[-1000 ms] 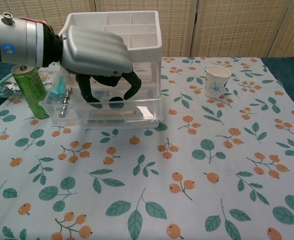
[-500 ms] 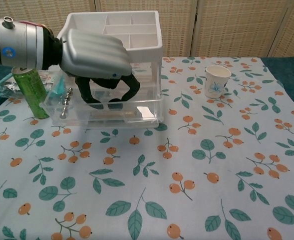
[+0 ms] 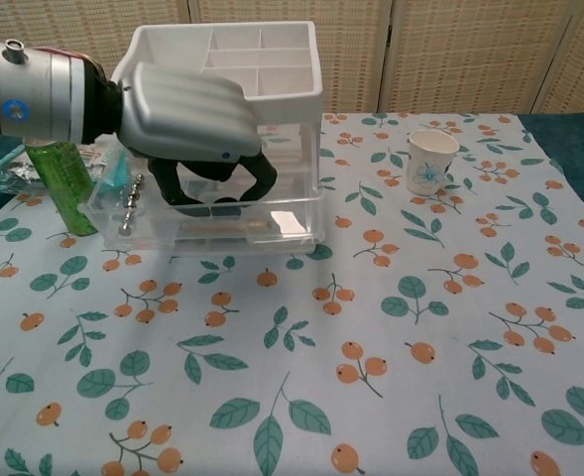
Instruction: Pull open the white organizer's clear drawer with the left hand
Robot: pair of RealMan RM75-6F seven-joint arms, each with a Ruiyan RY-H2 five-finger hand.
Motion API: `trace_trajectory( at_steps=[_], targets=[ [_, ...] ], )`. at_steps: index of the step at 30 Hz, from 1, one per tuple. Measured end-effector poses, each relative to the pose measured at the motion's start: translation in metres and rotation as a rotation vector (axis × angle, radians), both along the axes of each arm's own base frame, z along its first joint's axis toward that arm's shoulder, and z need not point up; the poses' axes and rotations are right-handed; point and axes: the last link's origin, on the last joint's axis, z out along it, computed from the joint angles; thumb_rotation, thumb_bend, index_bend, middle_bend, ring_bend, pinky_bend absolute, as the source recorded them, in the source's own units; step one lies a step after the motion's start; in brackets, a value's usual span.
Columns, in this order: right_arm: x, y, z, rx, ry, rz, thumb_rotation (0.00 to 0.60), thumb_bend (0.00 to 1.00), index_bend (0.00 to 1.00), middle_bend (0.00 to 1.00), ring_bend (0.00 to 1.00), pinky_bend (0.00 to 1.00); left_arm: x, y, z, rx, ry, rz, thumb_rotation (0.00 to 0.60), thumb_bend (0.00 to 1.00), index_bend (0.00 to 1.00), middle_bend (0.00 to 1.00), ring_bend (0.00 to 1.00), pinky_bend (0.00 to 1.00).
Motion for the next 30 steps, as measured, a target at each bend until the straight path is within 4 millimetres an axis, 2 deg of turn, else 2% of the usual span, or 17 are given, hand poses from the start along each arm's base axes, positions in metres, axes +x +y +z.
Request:
trace_trajectory(
  at_steps=[7,16,30],
  targets=[
    [-0.0004,0.0003,0.0003,-0.003,0.001,0.001,0.6,0.37,0.08,0.14,0.12,0.16,-0.0012,-0.0016,-0.0008,-0.004,0.004,0.0,0.6,0.24,0.48,0.98,1.0,1.0],
    [0.0002,0.0005,0.0011,-0.007,0.005,0.001,0.6,0.37,0.08,0.14,0.12,0.16,-0.002,-0.0023,-0.0022,-0.017,-0.009,0.002,0.6,0.28,0.52,0.98,1.0,1.0],
    [0.0005,0.0021,0.0036,-0.021,0.005,0.004,0.6,0.37,0.08,0.14,0.12,0.16,-0.0005,-0.0018,-0.001,-0.018,-0.026,0.004,0.6,0.28,0.54,0.98,1.0,1.0]
  ],
)
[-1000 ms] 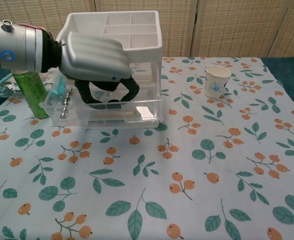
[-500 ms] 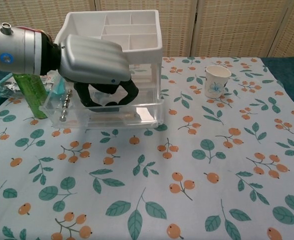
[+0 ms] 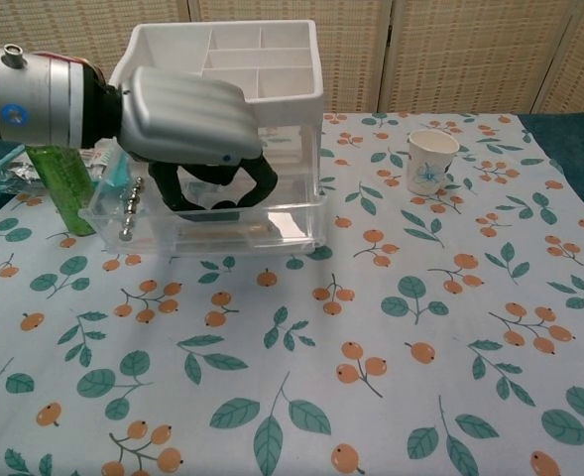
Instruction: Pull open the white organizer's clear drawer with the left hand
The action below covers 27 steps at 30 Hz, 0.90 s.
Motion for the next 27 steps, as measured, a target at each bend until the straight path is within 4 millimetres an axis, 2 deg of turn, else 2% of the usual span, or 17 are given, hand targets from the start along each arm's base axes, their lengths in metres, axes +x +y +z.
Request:
trace_trajectory(
  at_steps=[11,17,27],
  targets=[
    [0.0,-0.001,-0.001,-0.001,-0.004,0.008,0.6,0.37,0.08,0.14,0.12,0.16,0.001,-0.003,0.018,0.021,-0.074,0.012,0.6,0.28,0.54,0.98,1.0,1.0],
    [0.002,0.0,0.0,-0.004,-0.004,0.012,0.6,0.37,0.08,0.14,0.12,0.16,-0.005,-0.004,0.037,0.049,-0.165,0.047,0.6,0.28,0.54,0.98,1.0,1.0],
    [0.007,-0.003,-0.001,-0.001,-0.003,0.034,0.6,0.37,0.08,0.14,0.12,0.16,-0.04,-0.016,0.087,0.148,-0.3,0.16,0.6,0.28,0.54,0.98,1.0,1.0]
  ],
)
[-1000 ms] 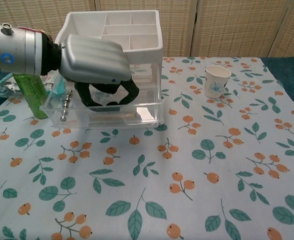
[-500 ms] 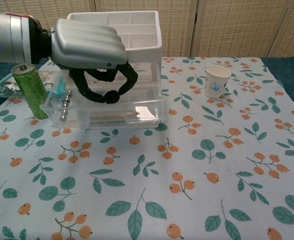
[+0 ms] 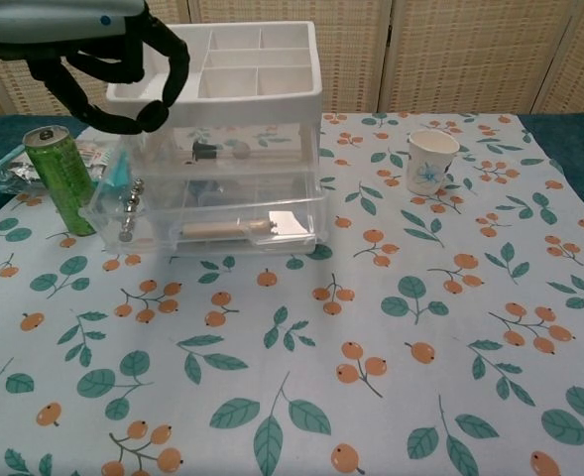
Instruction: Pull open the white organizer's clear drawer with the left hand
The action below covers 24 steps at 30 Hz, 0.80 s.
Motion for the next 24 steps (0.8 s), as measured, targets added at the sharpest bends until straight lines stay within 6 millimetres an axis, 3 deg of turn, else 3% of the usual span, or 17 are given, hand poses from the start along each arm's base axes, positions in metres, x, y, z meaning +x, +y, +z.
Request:
trace_trajectory(
  at_steps=[10,24],
  targets=[
    [0.006,-0.003,-0.003,0.013,0.0,0.024,0.6,0.37,0.08,0.14,0.12,0.16,-0.048,-0.02,0.016,0.031,0.023,0.138,0.6,0.28,0.54,0.98,1.0,1.0],
    [0.014,0.001,-0.005,0.014,0.009,0.027,0.6,0.37,0.08,0.14,0.12,0.16,-0.109,-0.036,-0.018,-0.031,0.065,0.294,0.6,0.28,0.53,0.98,1.0,1.0]
  ],
)
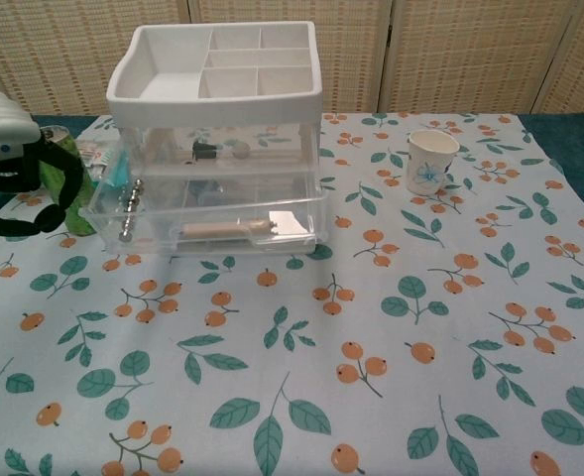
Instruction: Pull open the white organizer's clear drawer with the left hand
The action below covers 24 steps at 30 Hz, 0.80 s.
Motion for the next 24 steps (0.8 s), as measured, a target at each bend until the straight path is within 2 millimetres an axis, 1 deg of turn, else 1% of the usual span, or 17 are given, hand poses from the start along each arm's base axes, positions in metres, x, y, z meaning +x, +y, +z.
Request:
trace_trajectory(
  at_steps=[4,11,16,24],
  targets=[
    [0.004,0.0,-0.002,0.002,0.006,0.001,0.6,0.37,0.08,0.14,0.12,0.16,-0.008,-0.003,-0.002,-0.006,-0.002,0.022,0.6,0.28,0.52,0.98,1.0,1.0],
    [0.012,-0.002,-0.004,0.006,0.015,0.011,0.6,0.37,0.08,0.14,0.12,0.16,-0.012,-0.006,-0.011,-0.025,-0.018,0.025,0.6,0.28,0.48,0.98,1.0,1.0],
    [0.012,-0.002,-0.004,0.003,0.017,0.003,0.6,0.37,0.08,0.14,0.12,0.16,-0.014,-0.006,-0.016,-0.021,-0.021,0.026,0.6,0.28,0.45,0.98,1.0,1.0],
    [0.012,-0.003,-0.003,-0.004,0.015,0.008,0.6,0.37,0.08,0.14,0.12,0.16,-0.017,-0.01,-0.016,0.001,-0.027,0.027,0.6,0.27,0.42,0.98,1.0,1.0]
  ],
)
